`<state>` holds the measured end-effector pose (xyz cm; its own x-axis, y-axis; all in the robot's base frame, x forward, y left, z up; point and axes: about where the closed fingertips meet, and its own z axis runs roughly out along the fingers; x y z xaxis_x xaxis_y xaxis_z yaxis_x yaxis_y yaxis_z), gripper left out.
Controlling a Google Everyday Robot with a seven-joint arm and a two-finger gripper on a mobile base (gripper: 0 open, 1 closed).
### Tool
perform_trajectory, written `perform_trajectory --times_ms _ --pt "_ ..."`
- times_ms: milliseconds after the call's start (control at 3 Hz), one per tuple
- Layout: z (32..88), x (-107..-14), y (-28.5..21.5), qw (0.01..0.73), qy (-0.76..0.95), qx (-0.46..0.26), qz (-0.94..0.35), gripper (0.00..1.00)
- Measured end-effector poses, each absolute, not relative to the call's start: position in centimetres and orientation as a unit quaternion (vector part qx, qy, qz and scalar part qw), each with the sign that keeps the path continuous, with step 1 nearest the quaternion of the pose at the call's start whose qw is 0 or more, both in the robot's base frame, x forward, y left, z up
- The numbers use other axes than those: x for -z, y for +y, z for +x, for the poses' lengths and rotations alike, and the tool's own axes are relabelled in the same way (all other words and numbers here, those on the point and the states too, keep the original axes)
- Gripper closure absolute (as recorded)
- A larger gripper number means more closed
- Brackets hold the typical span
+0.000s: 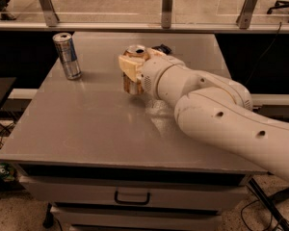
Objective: Place orange can upright
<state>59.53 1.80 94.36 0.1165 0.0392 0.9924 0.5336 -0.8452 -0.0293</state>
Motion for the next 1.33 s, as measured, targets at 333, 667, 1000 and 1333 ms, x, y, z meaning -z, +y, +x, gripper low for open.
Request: perform_trajectory --times_ms 333,667,1000,1333 --pt "59.4 -93.3 3.0 0.188 -0.203 0.642 -0.715 1.0" --pt "59.4 -92.7 4.2 0.184 -0.208 0.645 -0.712 1.0" --pt "59.5 -92.2 4.9 0.176 -0.205 0.651 -0.71 0.84" --pt "59.5 -91.8 5.4 0.166 -0.201 0.654 -0.71 0.61"
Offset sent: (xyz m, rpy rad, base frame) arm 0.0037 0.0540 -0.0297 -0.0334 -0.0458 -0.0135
